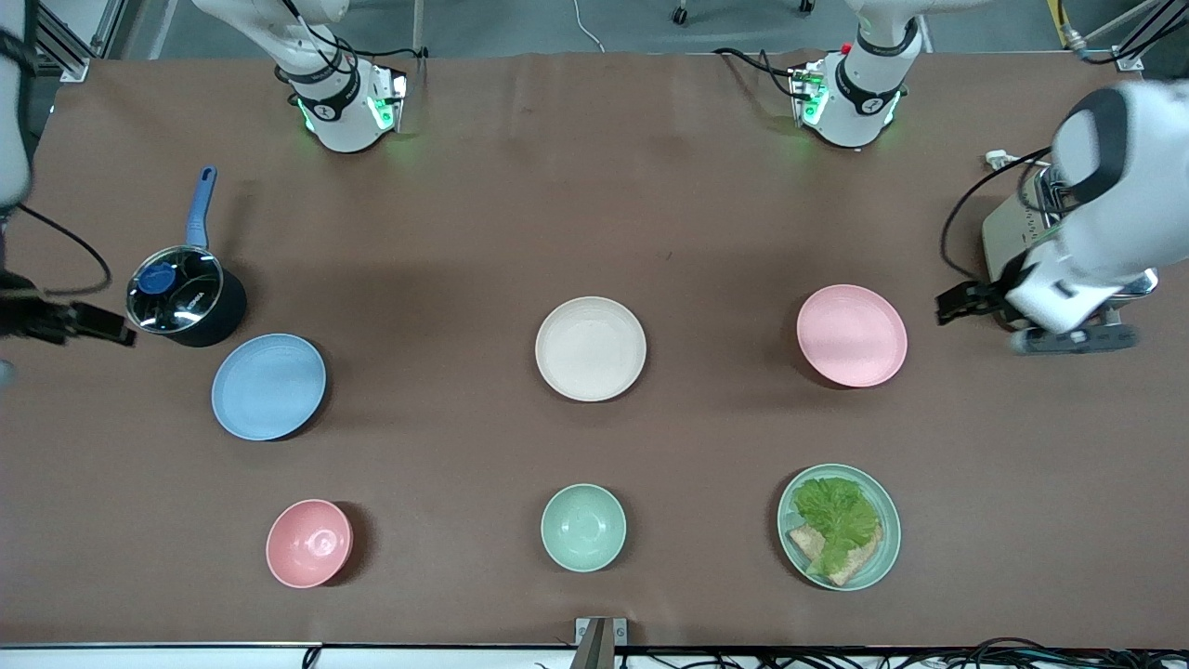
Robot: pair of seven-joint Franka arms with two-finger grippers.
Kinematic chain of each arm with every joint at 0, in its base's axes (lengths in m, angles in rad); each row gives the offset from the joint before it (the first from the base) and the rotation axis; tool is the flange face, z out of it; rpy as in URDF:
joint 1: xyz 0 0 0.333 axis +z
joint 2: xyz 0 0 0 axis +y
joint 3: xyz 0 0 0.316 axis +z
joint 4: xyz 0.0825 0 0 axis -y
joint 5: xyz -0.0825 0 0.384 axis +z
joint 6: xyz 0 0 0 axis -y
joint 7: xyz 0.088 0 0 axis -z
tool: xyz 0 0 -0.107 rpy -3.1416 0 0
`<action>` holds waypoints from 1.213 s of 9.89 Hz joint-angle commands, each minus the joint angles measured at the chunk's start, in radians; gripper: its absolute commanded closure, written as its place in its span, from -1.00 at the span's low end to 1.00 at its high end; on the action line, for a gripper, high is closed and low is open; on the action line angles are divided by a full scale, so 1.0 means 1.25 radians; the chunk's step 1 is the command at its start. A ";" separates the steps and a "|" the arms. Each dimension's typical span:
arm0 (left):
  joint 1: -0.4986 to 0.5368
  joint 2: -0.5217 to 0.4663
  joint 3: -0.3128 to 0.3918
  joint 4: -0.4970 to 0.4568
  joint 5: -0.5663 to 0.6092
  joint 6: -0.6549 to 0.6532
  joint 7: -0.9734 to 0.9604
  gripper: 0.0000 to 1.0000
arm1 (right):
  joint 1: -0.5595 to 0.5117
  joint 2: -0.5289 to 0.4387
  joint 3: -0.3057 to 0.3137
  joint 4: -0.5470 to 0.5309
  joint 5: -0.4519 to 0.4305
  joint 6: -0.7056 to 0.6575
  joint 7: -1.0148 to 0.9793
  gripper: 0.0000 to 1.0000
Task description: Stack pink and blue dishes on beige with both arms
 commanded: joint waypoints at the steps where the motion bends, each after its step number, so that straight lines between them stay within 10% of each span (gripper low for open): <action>1: 0.011 0.102 -0.008 -0.113 -0.009 0.235 0.088 -1.00 | -0.016 0.104 -0.047 -0.011 0.096 0.077 -0.174 -1.00; 7: 0.026 0.236 -0.009 -0.125 -0.084 0.368 0.122 -0.82 | -0.023 0.230 -0.113 -0.155 0.388 0.251 -0.470 -0.93; 10: 0.028 0.235 0.007 -0.126 -0.195 0.309 0.267 -0.51 | -0.020 0.260 -0.113 -0.168 0.424 0.252 -0.470 -0.48; 12: 0.026 0.235 0.029 -0.126 -0.255 0.281 0.344 0.14 | -0.017 0.259 -0.113 -0.188 0.441 0.246 -0.462 0.06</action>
